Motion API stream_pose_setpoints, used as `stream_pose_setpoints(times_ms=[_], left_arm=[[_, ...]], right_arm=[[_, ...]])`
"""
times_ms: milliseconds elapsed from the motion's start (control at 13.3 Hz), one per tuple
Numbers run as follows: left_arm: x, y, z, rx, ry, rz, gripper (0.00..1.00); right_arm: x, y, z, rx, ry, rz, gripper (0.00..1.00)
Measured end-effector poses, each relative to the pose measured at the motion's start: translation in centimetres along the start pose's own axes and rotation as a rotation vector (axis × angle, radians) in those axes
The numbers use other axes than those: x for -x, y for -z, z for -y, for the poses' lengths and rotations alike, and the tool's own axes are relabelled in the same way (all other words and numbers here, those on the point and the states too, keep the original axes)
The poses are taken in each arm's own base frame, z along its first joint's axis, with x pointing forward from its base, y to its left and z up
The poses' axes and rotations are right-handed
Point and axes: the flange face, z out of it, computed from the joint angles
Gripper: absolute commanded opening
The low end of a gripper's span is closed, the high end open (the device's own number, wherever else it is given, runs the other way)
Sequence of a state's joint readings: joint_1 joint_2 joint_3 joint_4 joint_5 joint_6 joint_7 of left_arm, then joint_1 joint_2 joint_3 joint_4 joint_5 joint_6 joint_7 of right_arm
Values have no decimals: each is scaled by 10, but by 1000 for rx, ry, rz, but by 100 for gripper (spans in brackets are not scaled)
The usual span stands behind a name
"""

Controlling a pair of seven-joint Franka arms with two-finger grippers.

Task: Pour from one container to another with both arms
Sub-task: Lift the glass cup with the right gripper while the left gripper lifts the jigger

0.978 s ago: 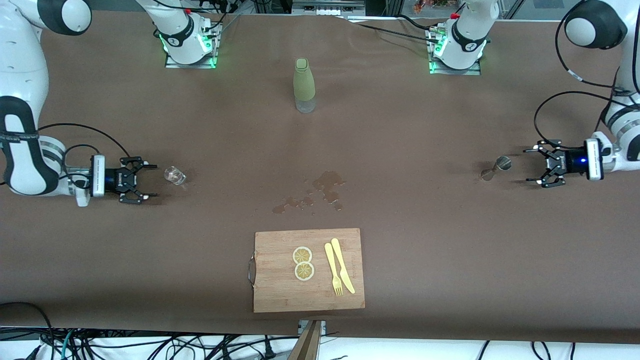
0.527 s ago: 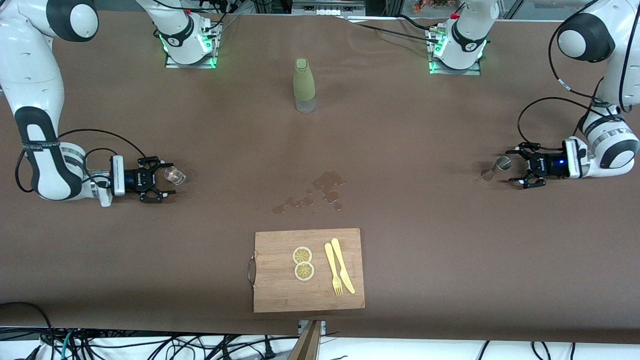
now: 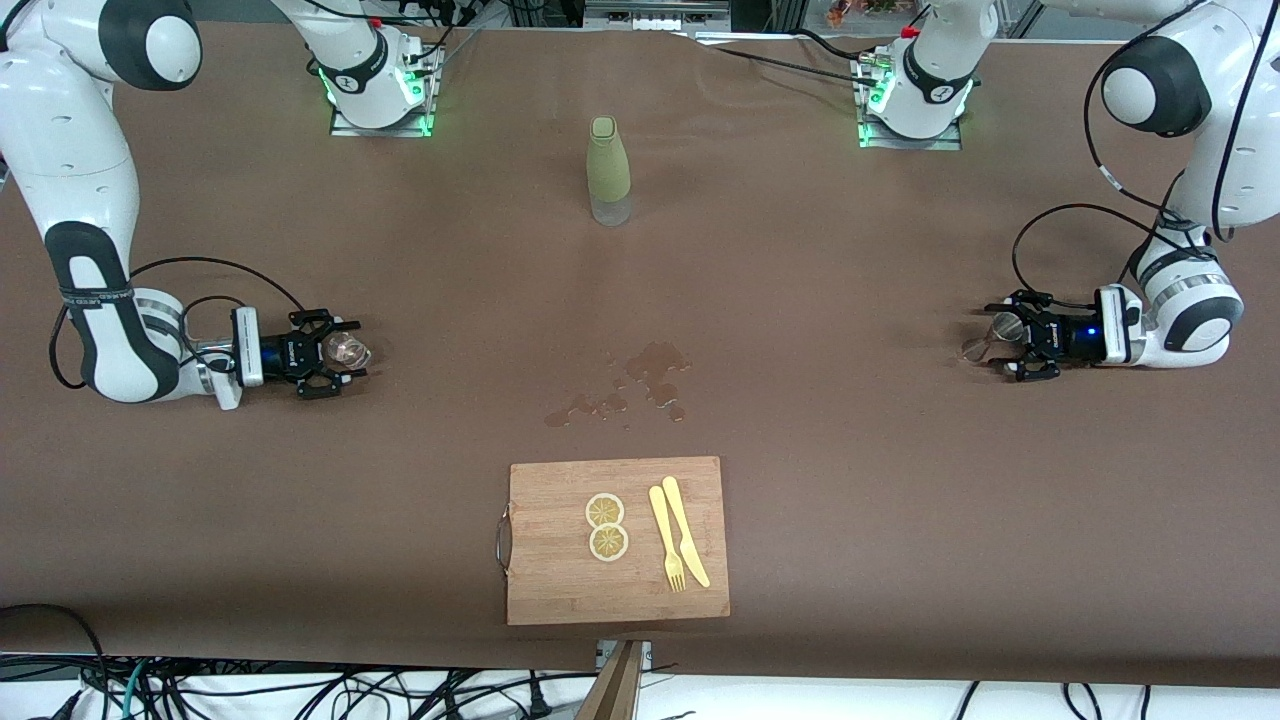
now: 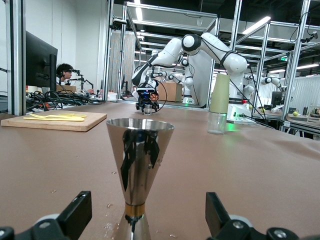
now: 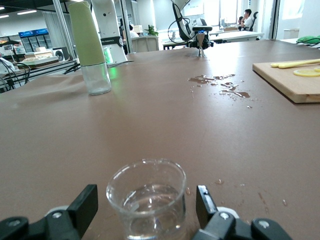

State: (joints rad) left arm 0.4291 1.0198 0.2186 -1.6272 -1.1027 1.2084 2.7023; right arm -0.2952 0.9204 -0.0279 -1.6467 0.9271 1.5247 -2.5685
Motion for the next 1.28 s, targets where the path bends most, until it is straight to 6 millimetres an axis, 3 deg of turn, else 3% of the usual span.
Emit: stream_pose_setpoints(times_ms=[150,226,301,451,602,677,1053,1279], left_arm=[[0,-1,1,2,-1,0,57],[0,-1,1,3,-1,1,50],[0,-2,1,4,-2,1,36],[-1,-1,1,3,-3,2,4],[0,-1,1,3,-4,4,0],[0,-1,1,3,-6,4,0],[1,-3,2,1,-8,-2,0],[-6,-19,21,11,-33,-4,0]], right_arm=[[1,-2,0,-4,9,-4,88],[2,-3,1,-5,12,-6,87],[2,-3,1,-5,19,-7,84],[2,-4,0,-8,32,-9,66],[0,-9,-1,-15,42,-16,40],[-1,-10,-2,-16,44,-17,35],[-1,-10,-2,-16,43,-17,23],[-4,-12,-3,-15,27,-48,18]])
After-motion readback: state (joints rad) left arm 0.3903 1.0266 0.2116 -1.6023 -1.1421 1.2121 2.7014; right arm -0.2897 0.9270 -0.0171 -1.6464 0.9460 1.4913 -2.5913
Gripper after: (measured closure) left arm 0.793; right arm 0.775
